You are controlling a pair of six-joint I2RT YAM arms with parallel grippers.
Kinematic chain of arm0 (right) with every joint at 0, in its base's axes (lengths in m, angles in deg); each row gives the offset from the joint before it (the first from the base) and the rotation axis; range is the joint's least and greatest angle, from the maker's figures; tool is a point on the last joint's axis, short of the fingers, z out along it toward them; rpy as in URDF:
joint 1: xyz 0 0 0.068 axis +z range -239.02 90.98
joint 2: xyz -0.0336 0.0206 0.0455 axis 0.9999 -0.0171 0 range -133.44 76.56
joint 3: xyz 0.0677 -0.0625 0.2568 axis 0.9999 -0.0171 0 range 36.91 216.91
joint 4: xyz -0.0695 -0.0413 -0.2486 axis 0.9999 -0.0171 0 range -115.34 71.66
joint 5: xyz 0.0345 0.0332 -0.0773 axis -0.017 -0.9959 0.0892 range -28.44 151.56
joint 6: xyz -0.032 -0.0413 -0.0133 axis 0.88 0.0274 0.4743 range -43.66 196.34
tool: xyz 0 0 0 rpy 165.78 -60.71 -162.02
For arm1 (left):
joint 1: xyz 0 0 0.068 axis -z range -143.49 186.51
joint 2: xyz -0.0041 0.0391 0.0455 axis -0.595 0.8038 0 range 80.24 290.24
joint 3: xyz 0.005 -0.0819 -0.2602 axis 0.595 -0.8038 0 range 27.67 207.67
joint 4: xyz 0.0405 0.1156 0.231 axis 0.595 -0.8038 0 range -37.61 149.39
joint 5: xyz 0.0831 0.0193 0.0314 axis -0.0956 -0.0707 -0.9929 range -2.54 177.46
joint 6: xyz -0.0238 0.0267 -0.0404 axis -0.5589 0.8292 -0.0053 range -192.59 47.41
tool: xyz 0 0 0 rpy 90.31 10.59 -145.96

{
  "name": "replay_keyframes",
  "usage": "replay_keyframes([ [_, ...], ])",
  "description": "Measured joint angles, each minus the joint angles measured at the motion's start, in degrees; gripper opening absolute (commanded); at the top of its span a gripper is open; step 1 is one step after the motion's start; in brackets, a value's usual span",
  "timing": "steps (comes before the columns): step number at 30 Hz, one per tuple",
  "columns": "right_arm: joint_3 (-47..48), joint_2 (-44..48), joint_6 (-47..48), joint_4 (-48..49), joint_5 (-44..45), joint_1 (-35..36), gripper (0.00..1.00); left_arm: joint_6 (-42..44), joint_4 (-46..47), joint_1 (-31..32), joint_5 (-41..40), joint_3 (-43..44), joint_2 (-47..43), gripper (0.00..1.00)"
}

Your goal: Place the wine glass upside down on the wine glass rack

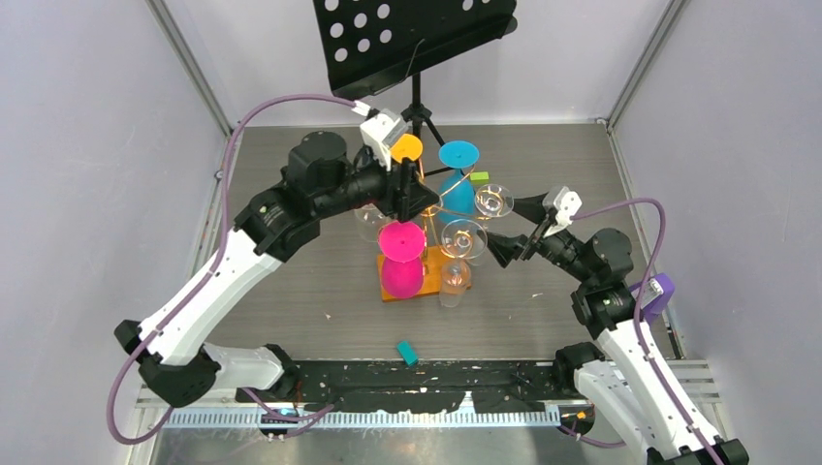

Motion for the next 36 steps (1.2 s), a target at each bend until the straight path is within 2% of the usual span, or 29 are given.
replay_keyframes([
  [4, -0.04, 3.28, 0.13, -3.32, 2.86, 0.00, 0.99, 0.33, 4.15, 0.00, -1.14, -3.34, -4.44, 0.72],
  [9, -2.03, 9.97, -1.16, -5.42, 8.81, 0.00, 0.99, 2.29, 10.34, 0.00, -5.64, -11.10, -12.37, 0.83],
  [15, -4.74, 18.14, -6.43, -8.28, 21.05, 0.00, 0.99, 3.89, 16.17, 0.02, -17.97, -25.49, -26.27, 0.99],
  [17, -5.86, 20.20, -8.68, -9.64, 26.16, 0.00, 0.99, 3.30, 16.57, 0.00, -23.34, -29.35, -30.38, 0.99],
  [24, -10.25, 22.88, -15.17, -12.83, 42.05, 0.00, 0.99, -6.54, 9.40, -0.09, -40.28, -41.48, -41.44, 1.00],
  [29, -10.62, 21.22, -17.92, -15.72, 50.03, 0.00, 0.96, -15.39, 0.17, -0.09, -44.85, -47.30, -42.47, 1.00],
  [36, -10.62, 15.47, -21.42, -20.02, 54.53, 0.00, 0.96, -20.09, -6.03, -0.09, -48.43, -47.74, -39.04, 1.00],
])
